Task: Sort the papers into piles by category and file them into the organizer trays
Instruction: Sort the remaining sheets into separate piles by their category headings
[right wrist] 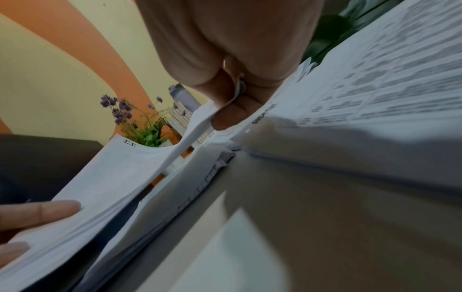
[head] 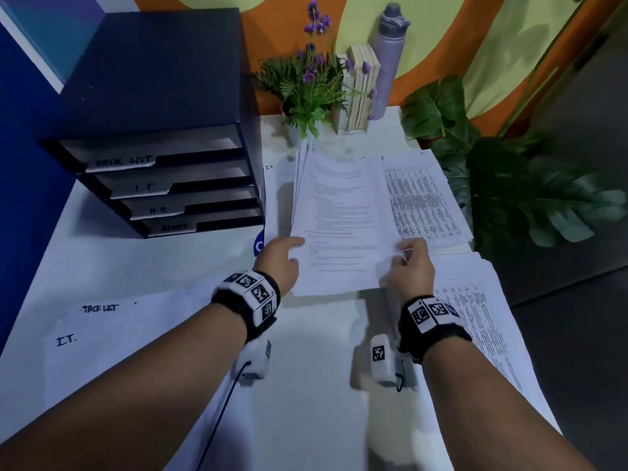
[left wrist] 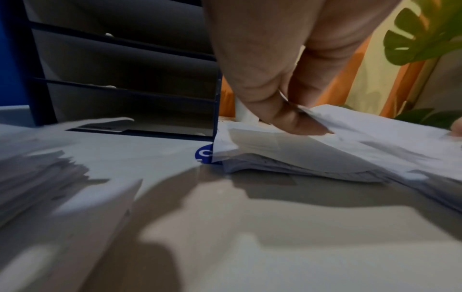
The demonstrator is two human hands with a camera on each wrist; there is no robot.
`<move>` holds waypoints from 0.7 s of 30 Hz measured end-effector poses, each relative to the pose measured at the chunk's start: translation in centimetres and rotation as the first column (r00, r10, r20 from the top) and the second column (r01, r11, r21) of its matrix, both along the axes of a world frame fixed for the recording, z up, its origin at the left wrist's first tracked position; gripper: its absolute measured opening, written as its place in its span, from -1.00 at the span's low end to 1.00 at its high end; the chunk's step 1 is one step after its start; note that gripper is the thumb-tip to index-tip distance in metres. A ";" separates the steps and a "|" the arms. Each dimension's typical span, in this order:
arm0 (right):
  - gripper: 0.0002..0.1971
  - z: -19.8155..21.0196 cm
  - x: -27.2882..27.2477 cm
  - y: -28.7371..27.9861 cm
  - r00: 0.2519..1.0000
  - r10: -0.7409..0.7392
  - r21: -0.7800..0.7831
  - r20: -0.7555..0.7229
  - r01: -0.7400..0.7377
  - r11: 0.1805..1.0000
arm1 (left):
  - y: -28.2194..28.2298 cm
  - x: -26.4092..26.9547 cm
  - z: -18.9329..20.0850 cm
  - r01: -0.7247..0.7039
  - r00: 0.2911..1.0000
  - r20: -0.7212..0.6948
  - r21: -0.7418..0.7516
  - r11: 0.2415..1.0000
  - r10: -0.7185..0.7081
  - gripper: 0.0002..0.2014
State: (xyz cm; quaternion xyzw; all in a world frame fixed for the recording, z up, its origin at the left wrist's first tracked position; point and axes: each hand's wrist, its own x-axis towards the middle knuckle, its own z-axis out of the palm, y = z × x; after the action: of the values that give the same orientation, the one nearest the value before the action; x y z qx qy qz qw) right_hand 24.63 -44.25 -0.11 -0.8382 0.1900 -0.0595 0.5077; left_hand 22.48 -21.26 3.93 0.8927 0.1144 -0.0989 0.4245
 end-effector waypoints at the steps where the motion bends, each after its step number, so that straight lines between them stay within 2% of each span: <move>1: -0.72 -0.1 0.7 0.4 1.000 0.019 -0.010 0.011 -0.019 1.000 | 0.2 0.6 -0.2 -0.008 1.000 -0.001 0.014 1.000 0.008 -0.56; 4: -0.69 -0.7 1.9 1.5 0.996 0.085 -0.046 0.040 -0.084 0.995 | 1.1 1.9 -1.1 -0.048 0.999 0.009 0.039 0.998 0.048 -0.56; 7: -0.61 -0.7 2.5 2.2 0.968 0.247 -0.055 -0.042 -0.249 0.967 | 2.0 2.6 -2.0 -0.053 0.999 -0.004 0.074 0.996 0.053 -0.54; 10: -0.45 -0.8 2.7 2.9 0.893 0.420 -0.055 -0.159 -0.433 0.900 | 2.5 2.6 -2.3 0.003 0.995 -0.097 0.070 0.998 0.004 -0.42; 13: -0.38 -0.9 2.4 3.2 0.893 0.413 -0.111 -0.176 -0.435 0.893 | 2.6 2.0 -2.0 0.047 0.977 -0.210 0.061 0.997 -0.034 -0.31; 17: -0.52 -0.4 0.3 4.4 0.933 0.355 -0.158 -0.058 -0.359 0.920 | 3.8 -0.2 -1.1 0.037 0.990 -0.138 -0.006 0.999 -0.037 -0.33; 19: -0.62 -0.1 -1.4 5.6 0.929 0.370 -0.161 -0.017 -0.367 0.916 | 4.8 -1.9 -0.1 -0.008 0.998 -0.060 -0.026 1.000 0.006 -0.41; 21: -0.70 -0.1 -3.3 7.2 0.907 0.419 -0.147 -0.039 -0.420 0.896 | 6.3 -4.2 0.9 -0.055 0.998 0.000 -0.010 0.998 0.055 -0.47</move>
State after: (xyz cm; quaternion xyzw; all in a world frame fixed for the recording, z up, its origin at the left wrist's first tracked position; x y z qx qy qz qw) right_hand 21.35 -37.08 -0.21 -0.8957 0.0016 0.0397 0.4428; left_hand 18.28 -15.00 4.84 0.8870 0.1383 -0.0877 0.4317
